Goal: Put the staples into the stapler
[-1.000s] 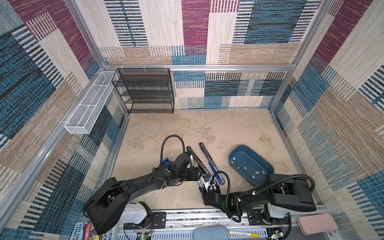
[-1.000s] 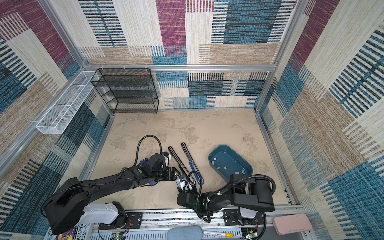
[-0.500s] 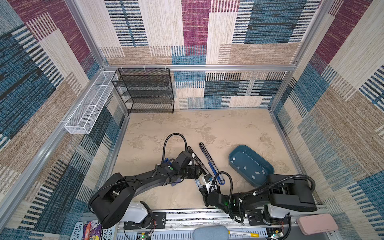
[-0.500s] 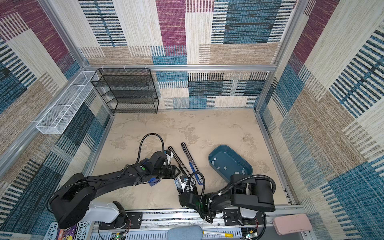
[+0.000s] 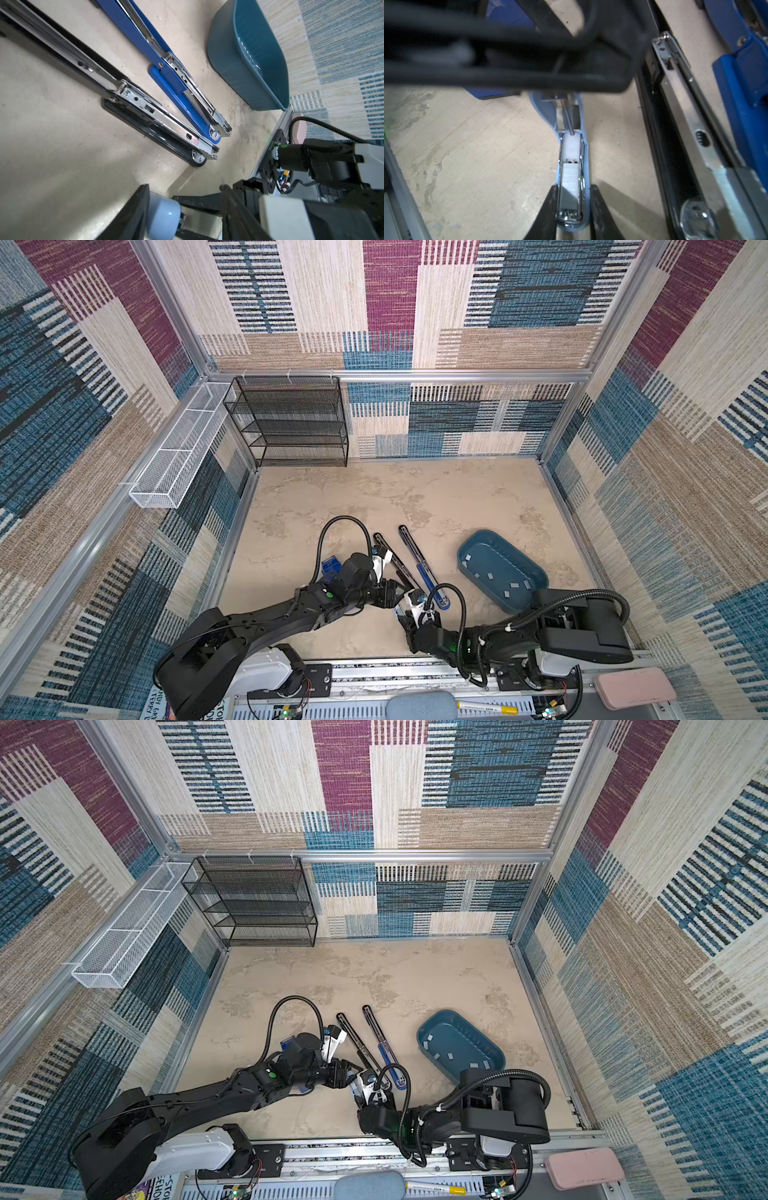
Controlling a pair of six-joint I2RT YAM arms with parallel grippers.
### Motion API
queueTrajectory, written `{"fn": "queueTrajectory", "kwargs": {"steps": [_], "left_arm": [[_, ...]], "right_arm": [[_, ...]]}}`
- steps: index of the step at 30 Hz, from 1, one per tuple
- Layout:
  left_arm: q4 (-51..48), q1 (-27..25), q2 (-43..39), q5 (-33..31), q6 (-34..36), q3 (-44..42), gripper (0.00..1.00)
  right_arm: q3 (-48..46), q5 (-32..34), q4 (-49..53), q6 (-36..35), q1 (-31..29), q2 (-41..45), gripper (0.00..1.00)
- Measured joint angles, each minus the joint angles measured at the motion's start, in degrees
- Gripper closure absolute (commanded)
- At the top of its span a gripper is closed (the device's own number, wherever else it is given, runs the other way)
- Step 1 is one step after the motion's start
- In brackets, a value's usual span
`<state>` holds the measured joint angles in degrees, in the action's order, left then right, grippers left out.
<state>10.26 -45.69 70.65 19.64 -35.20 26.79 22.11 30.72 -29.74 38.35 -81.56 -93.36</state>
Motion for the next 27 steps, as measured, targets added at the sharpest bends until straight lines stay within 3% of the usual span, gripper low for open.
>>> {"fn": "queueTrajectory", "kwargs": {"steps": [11,16,27], "left_arm": [[7.41,-3.43,5.7,-0.11,3.54,-0.9,0.5],[8.55,-3.98,4.76,-0.22,5.6,-2.49,0.56],[12.28,-7.72,1.92,3.06,10.14,-5.79,0.59]], "right_arm": [[-0.35,0.83,-1.16,0.37,-0.11,-0.35,0.88],[-0.87,0.42,-1.7,0.48,-0.07,-0.02,0.87],[-2.16,-0.33,-1.86,0.83,-0.07,1.62,0.86]]}}
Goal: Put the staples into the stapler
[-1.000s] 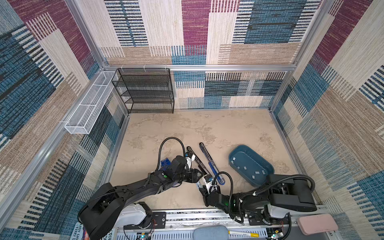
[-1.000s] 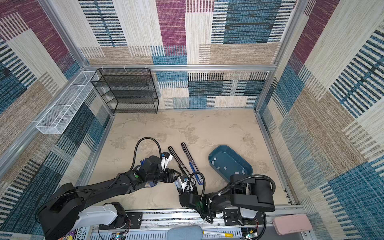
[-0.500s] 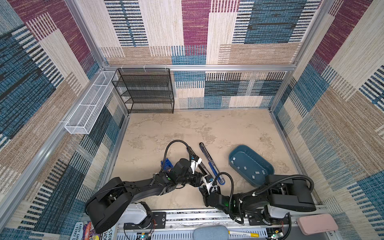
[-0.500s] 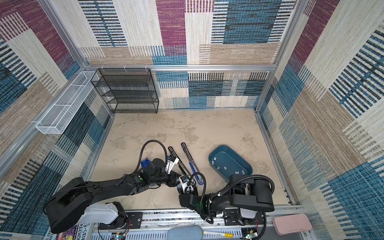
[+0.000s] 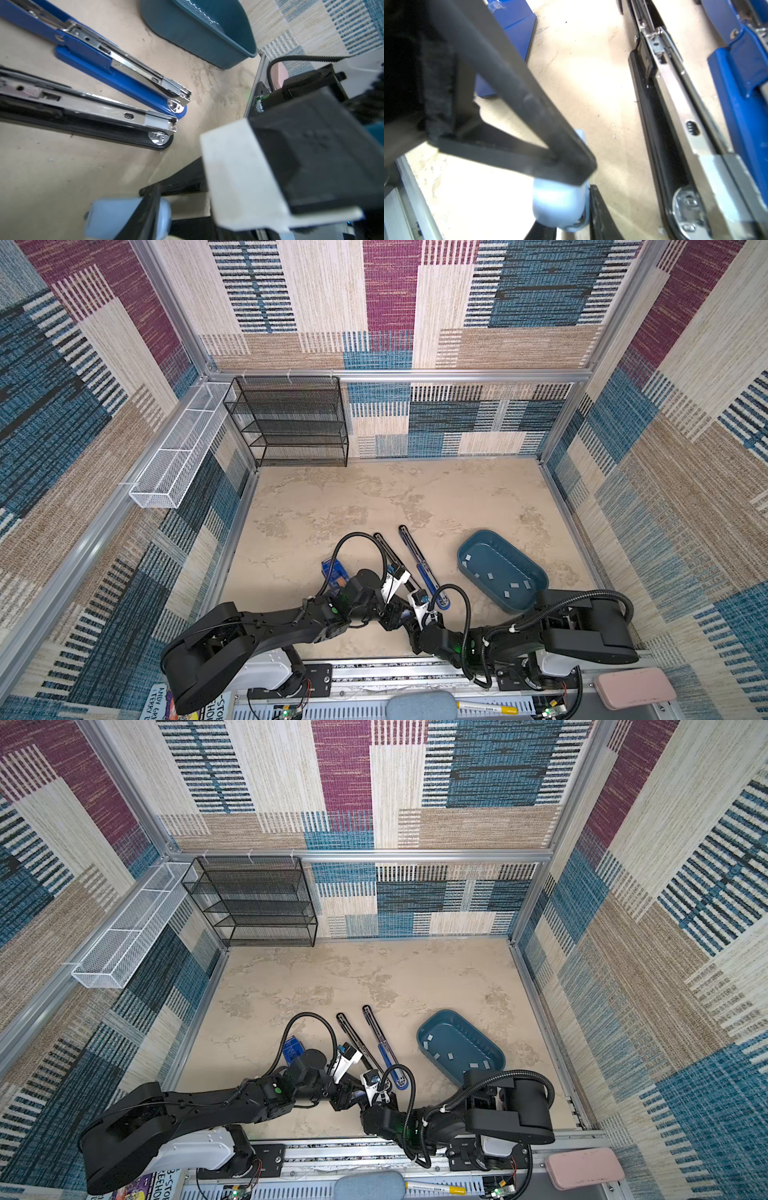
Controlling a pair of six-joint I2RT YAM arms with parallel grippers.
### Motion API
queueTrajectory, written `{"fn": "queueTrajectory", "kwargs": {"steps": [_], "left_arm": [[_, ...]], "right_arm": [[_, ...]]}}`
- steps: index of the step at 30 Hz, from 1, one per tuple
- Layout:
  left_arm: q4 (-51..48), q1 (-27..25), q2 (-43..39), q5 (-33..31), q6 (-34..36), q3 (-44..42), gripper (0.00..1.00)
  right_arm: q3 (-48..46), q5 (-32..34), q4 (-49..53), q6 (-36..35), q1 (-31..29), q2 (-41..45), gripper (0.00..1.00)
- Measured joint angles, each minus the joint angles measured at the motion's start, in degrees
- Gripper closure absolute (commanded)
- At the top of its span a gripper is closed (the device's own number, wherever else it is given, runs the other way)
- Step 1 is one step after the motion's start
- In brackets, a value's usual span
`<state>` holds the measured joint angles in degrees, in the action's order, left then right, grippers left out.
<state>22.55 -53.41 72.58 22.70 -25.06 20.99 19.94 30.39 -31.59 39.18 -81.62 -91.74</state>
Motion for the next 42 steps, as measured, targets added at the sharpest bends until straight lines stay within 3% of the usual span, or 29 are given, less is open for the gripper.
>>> {"fn": "queueTrajectory", "kwargs": {"steps": [6,10,21,34,38,42], "left_arm": [[-1.38,-0.02,-1.29,-3.3,0.85,-0.2,0.6],[-4.72,-0.11,-5.25,-6.29,1.01,0.44,0.57],[-10.03,-0.09,-8.46,-10.84,1.03,0.7,0.57],[-11.28,-0.11,-5.07,-14.45,1.03,1.49,0.61],[-11.26,-0.09,-4.55,-15.23,1.01,1.33,0.63],[-11.26,-0.11,-4.37,-16.55,1.01,1.29,0.67]], "right_arm": [[-0.09,0.13,0.76,-0.02,0.0,0.96,0.76],[0.07,0.09,3.1,0.24,-0.22,1.68,0.62],[-3.91,-0.33,7.98,-0.48,-1.77,9.97,0.45],[-9.46,-0.39,10.91,-3.26,-2.69,33.48,0.64],[-7.34,-0.37,13.11,-3.41,-2.69,34.56,0.7],[-3.63,-0.15,14.08,-3.43,-2.67,30.03,0.76]]}}
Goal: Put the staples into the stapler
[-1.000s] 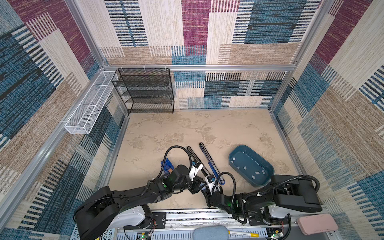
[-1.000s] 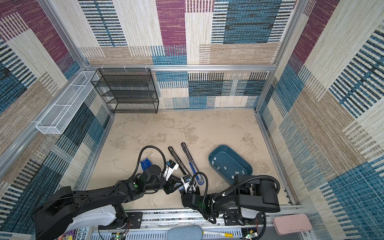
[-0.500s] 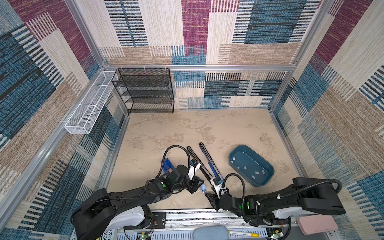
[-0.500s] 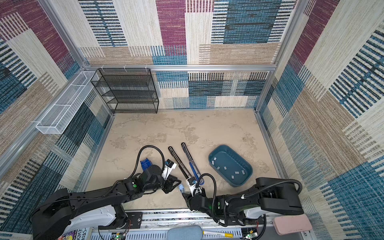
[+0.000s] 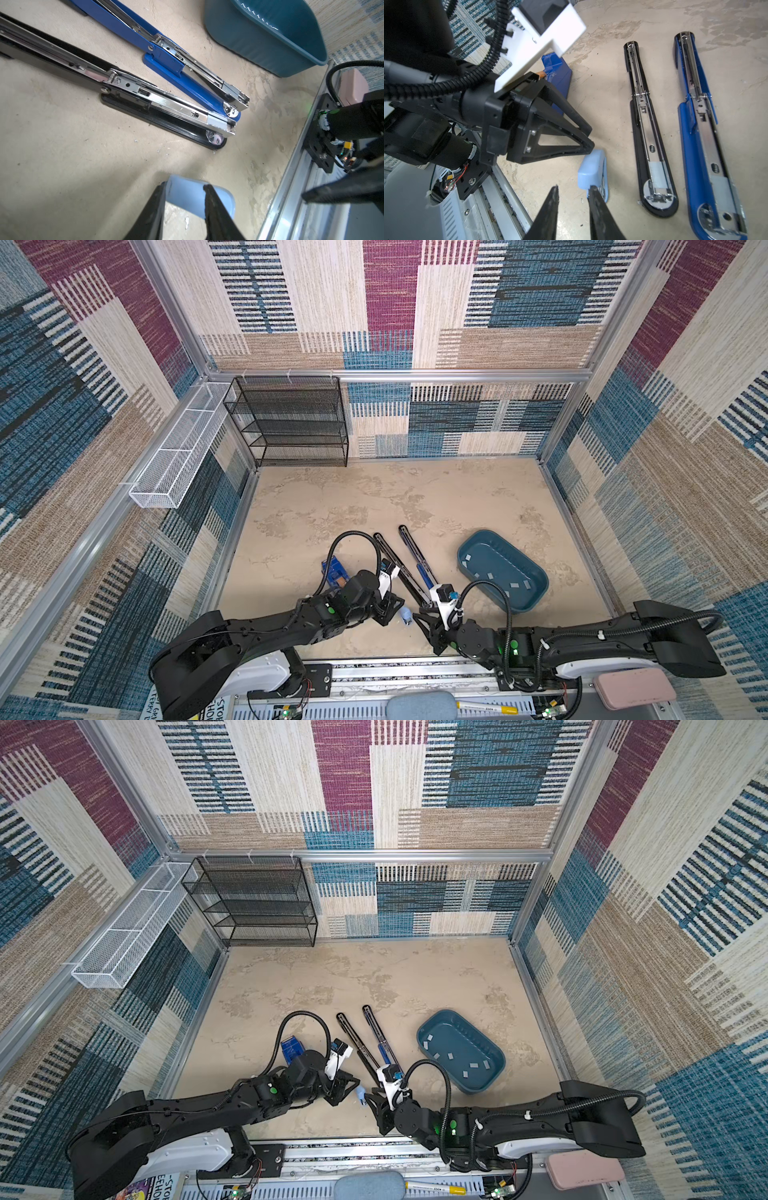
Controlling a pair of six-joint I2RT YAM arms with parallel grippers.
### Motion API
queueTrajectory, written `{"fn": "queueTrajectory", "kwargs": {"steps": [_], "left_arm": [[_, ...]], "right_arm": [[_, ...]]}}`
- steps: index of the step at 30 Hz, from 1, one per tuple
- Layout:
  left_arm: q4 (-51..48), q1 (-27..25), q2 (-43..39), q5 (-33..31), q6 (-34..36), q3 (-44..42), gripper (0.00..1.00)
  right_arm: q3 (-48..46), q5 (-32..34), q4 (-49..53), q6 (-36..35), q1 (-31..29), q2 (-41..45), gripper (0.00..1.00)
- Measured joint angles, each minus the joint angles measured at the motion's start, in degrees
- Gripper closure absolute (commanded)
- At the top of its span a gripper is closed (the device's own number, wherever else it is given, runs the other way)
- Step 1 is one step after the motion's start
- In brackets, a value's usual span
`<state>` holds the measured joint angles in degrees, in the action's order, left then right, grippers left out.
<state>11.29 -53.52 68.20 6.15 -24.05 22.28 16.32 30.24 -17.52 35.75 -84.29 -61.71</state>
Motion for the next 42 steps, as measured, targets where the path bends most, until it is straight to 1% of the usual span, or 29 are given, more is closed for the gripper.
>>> {"fn": "queueTrajectory", "kwargs": {"steps": [4,8,13,19,23,29,37,42], "left_arm": [[-0.35,0.0,-0.7,-1.46,-0.02,0.0,0.68],[-0.81,0.0,-2.95,-2.95,-0.04,-0.44,0.67],[-2.62,0.0,-6.73,-4.31,-0.26,-1.09,0.63],[-3.41,0.02,-9.4,-4.7,-0.28,-1.73,0.63],[-3.91,0.04,-9.81,-5.2,-0.44,-1.84,0.63],[-5.14,0.04,-9.86,-5.79,-0.46,-1.81,0.62],[-5.09,0.04,-9.99,-5.95,-0.48,-1.84,0.63],[-5.03,0.04,-10.14,-5.97,-0.5,-2.19,0.62]], "right_arm": [[4.31,0.42,1.7,-0.02,0.04,-6.21,0.79],[6.43,0.44,1.99,-0.22,0.39,-10.05,0.79],[5.09,0.33,2.12,-0.2,2.69,-11.08,0.79],[4.61,-0.02,1.79,-0.66,3.58,-11.04,0.78],[4.81,-0.33,0.83,-1.33,3.8,-11.67,0.78],[6.93,-1.16,0.83,-1.97,4.42,-15.19,0.79],[9.99,-1.38,1.49,-2.01,5.35,-19.61,0.82],[10.82,-1.53,1.81,-1.97,5.38,-22.08,0.86]]}}
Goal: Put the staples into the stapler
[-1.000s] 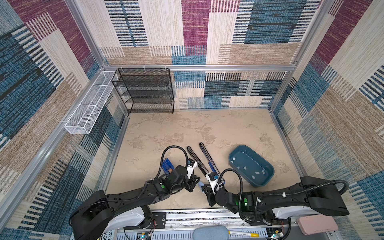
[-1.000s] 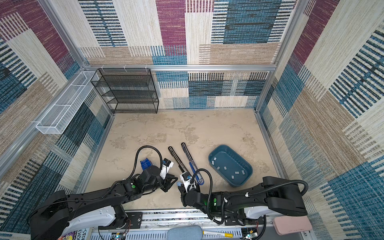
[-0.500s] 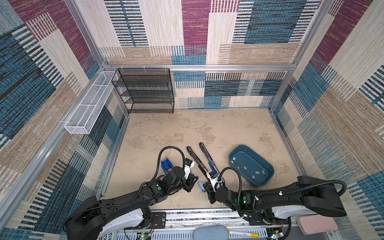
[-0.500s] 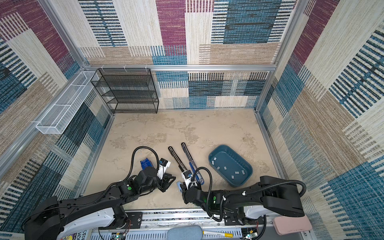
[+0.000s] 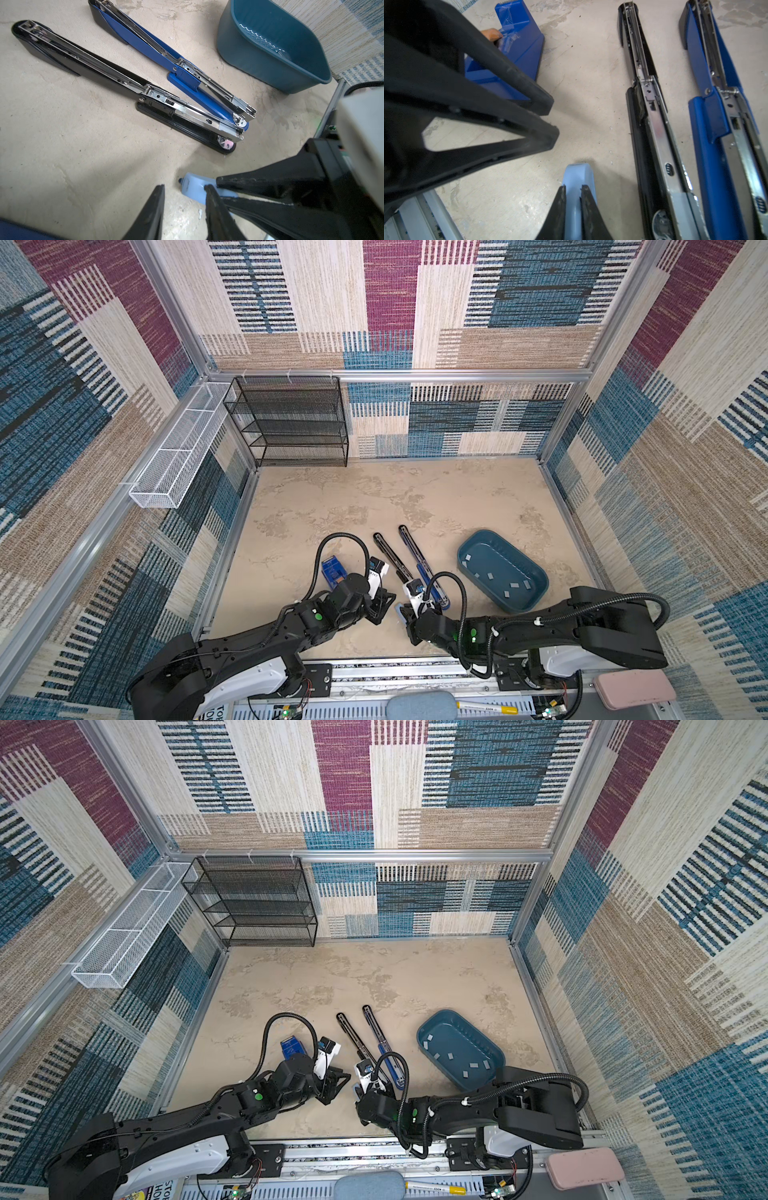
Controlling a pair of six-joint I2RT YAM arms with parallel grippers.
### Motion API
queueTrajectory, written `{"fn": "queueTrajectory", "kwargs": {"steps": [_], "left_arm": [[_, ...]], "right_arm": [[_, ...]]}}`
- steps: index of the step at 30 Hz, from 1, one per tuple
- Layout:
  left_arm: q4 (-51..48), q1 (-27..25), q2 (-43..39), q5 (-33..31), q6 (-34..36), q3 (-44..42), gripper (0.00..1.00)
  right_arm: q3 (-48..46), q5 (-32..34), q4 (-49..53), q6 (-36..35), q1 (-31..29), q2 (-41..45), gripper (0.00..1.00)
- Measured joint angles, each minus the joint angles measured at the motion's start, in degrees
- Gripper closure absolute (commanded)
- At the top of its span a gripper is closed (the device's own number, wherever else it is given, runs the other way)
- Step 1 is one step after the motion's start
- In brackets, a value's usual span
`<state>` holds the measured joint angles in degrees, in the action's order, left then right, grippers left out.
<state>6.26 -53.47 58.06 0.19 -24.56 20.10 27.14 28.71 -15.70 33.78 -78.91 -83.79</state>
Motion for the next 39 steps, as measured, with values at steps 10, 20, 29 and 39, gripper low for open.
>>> {"fn": "queueTrajectory", "kwargs": {"steps": [10,20,29,39], "left_arm": [[0.02,0.0,-0.28,0.0,-0.17,-0.5,0.62],[0.37,0.02,0.04,0.0,-0.17,-0.52,0.6],[0.46,0.02,0.55,0.04,-0.2,-0.59,0.6],[0.68,0.02,1.18,0.09,-0.22,-0.59,0.59]], "right_arm": [[-1.7,0.92,-5.35,1.44,0.02,-2.49,0.85],[-4.9,1.36,-10.23,1.73,-2.14,-2.12,0.75],[-5.16,1.7,-10.29,1.73,-2.62,-2.12,0.72],[-4.92,2.36,-7.91,1.62,-3.13,-0.46,0.7]]}}
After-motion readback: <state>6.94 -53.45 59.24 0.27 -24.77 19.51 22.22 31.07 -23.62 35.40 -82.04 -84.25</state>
